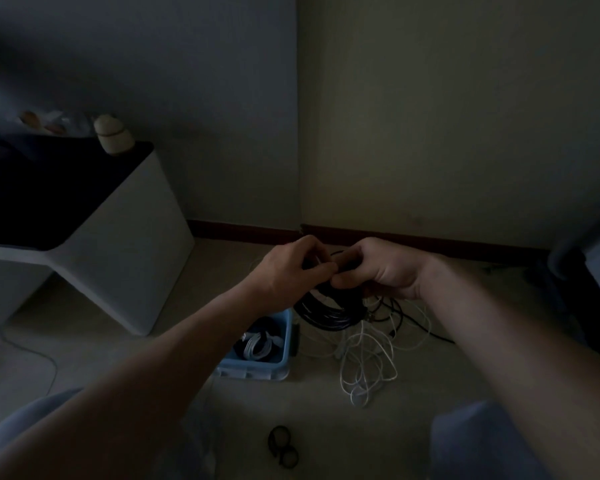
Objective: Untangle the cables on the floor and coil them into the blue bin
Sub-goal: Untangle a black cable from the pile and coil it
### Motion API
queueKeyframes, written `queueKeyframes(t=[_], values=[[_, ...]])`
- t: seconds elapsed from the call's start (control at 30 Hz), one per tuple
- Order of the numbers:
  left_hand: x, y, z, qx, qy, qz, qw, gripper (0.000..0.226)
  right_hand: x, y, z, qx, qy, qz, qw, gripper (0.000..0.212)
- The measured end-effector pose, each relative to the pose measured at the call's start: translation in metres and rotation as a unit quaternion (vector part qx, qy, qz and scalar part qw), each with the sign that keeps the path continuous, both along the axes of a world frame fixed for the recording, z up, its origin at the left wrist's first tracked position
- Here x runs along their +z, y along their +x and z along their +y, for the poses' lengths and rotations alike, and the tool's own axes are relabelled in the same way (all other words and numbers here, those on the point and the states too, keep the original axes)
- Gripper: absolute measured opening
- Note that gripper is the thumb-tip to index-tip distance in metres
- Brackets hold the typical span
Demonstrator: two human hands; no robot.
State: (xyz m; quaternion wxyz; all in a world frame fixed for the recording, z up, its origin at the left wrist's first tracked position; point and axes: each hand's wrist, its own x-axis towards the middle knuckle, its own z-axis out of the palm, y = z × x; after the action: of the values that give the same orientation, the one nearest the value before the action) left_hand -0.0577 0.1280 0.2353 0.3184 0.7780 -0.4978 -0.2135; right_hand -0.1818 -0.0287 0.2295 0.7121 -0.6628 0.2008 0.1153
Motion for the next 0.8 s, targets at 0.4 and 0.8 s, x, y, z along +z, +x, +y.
queueKeyframes(t=[0.4,0.8], values=[[0.006,-0.007,0.003,0.054,-0.028,0.237,0.970,0.031,0.005,-0.006,-0.005,0.055,0.047,0.009,0.997,0.050],[0.005,-0.007,0.003,0.056,-0.024,0.256,0.965,0.020,0.003,-0.003,-0.004,0.024,-0.013,0.012,1.000,0.028]])
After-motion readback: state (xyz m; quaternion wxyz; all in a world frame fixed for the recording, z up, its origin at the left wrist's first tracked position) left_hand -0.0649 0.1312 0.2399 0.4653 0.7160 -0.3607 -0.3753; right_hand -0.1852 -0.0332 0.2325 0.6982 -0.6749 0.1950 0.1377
